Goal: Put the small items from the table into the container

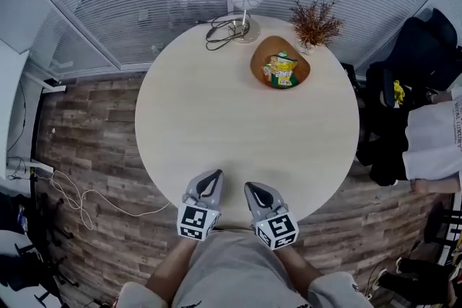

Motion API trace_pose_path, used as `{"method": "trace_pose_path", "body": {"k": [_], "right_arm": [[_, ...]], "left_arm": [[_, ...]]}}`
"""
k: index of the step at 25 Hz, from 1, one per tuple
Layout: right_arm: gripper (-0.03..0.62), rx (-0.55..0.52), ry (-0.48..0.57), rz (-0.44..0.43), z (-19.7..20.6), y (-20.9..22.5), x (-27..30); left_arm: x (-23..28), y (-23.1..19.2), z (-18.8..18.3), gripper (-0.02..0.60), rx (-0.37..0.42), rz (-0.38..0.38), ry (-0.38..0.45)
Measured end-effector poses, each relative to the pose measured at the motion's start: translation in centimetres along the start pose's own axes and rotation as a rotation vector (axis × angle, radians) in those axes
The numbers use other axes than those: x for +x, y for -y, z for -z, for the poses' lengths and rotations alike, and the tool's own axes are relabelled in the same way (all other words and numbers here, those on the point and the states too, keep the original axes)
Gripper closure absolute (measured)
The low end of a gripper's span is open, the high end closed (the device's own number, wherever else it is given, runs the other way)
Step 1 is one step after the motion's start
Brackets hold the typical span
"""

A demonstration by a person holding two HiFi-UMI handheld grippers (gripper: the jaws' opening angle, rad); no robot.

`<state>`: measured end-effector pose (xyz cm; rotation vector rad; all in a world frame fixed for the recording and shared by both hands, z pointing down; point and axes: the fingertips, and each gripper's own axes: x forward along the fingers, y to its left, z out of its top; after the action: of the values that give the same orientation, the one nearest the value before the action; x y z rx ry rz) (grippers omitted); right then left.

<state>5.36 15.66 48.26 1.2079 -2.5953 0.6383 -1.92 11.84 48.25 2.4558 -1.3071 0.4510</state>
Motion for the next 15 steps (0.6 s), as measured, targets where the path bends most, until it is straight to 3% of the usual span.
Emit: {"method": "trace_pose_path", "body": {"k": [15], "right_arm": [[0.592, -0.001, 0.029, -0.030, -2.0, -1.3, 0.5]], "left_arm": [[-1.4, -0.7, -0.8, 0.591, 0.026, -0.033, 0.009]]}}
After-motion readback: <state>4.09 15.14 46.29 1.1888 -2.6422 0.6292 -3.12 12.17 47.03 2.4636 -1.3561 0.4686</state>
